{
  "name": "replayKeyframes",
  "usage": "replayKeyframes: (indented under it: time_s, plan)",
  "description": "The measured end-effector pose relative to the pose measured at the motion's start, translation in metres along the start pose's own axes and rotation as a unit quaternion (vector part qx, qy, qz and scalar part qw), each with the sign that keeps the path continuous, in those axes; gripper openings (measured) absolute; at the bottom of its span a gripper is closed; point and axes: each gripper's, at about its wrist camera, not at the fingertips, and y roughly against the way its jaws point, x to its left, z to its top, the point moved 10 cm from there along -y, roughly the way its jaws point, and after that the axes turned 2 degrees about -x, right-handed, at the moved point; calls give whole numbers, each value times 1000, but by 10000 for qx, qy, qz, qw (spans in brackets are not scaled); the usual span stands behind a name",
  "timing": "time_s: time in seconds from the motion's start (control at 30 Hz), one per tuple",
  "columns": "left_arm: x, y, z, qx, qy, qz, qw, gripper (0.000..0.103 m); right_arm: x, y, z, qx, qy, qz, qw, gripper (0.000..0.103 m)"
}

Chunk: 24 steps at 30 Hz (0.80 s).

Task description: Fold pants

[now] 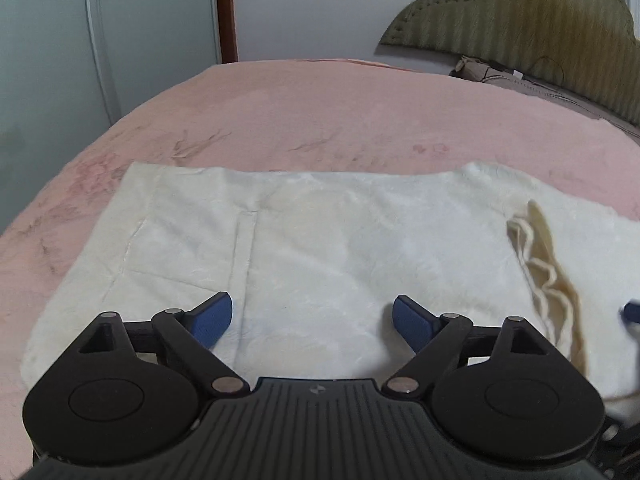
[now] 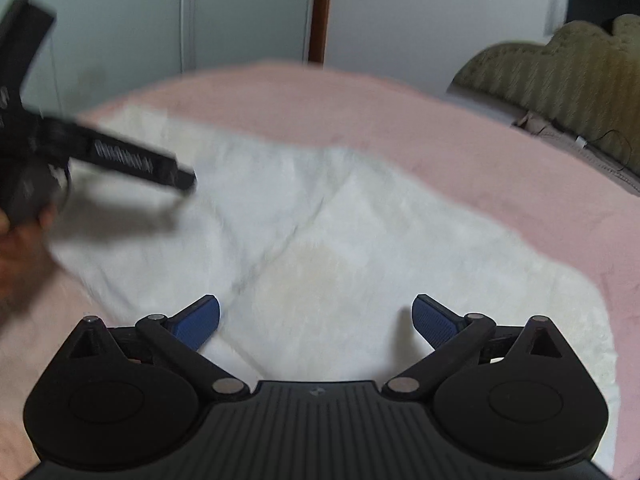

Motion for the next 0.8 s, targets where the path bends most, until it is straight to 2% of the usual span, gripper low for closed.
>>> replayKeyframes:
  time_s: [0.1,0.23,0.3,0.47,0.67,0.73,0.8]
  plan:
    - [2,9,-4,-66,-91,-109,9999,90,7,12,8,-246,-67,-130,9996,103]
    - [6,13,-7,-105,-109,92,9998,94,35,34,29,-772,667,-480,9936,103]
    - [8,15,-8,-110,-80,70,9999,94,52,40,35,-917,1025,-492,9893,103]
    - [14,17,-10,-148,-43,118,9998,97,68,28,25,-684,1222,-436,9892,103]
    - [18,20,-11,-220,-107,157,9996,100,55,18,17,-422,473,-101,9979,103]
    - [29,25,-7,-284,-4,284,9992,99,58,25,23,-561,562,-240,9966,103]
    - [53,36,-2,-430,335,434,9976,99,72,37,34,-856,908,-266,9918,103]
